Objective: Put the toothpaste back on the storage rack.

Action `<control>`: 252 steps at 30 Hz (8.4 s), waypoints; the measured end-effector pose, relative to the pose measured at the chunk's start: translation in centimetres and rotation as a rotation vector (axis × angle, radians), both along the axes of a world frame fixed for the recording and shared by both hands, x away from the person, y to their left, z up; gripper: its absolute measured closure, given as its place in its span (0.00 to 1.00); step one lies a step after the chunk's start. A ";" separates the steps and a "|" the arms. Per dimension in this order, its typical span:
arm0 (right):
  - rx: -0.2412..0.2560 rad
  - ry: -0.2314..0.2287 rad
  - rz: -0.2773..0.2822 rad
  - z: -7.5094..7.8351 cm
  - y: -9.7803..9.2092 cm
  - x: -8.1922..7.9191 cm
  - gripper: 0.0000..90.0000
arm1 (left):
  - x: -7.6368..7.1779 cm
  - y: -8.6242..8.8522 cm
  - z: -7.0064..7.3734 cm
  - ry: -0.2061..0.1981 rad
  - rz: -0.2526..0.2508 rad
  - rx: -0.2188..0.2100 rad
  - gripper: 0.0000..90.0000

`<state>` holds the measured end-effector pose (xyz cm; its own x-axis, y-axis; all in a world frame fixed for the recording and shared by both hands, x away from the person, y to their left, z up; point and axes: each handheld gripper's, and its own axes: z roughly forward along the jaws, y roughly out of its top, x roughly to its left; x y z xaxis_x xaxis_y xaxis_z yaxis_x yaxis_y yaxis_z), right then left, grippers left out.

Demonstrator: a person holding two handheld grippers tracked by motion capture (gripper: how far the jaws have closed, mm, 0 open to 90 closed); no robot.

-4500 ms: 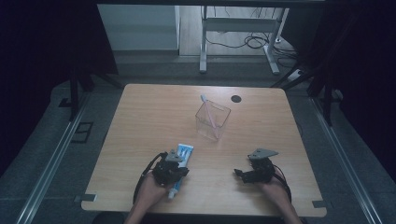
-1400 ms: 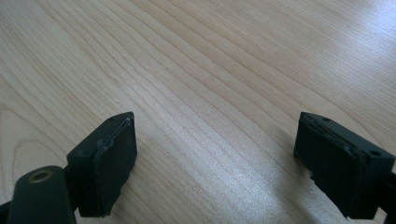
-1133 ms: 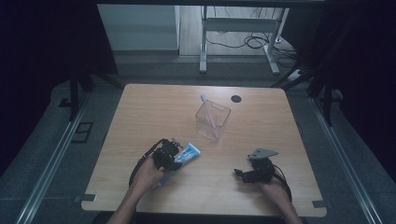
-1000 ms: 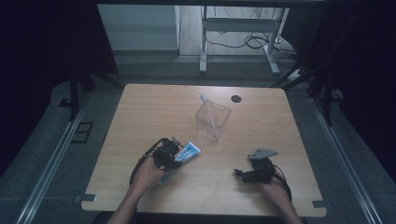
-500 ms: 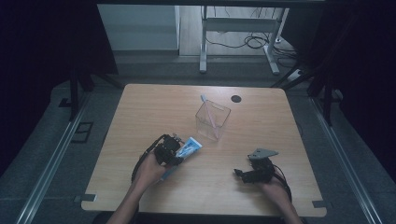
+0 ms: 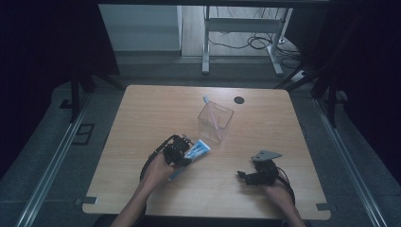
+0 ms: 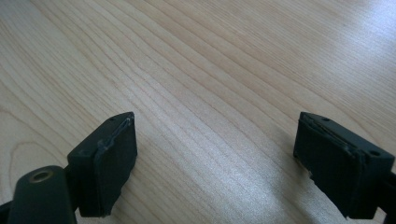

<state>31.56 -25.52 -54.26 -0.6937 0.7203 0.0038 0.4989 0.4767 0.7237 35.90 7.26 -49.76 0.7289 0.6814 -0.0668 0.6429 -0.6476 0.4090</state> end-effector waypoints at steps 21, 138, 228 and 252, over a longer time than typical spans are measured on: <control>-0.003 -0.003 0.004 0.0 0.0 0.0 0.15 | 0.5 0.0 3.7 -0.073 0.006 -0.057 0.80; -0.002 -0.001 0.003 0.0 0.0 0.0 0.14 | 14.9 -11.5 9.2 -0.360 -0.021 -0.202 0.80; -0.002 -0.001 0.003 0.0 0.0 0.0 0.14 | 11.5 -9.4 6.7 -0.298 -0.037 -0.223 0.42; -0.004 -0.004 0.004 0.0 0.0 0.0 0.14 | 8.0 -7.4 8.2 -0.302 -0.050 -0.282 0.15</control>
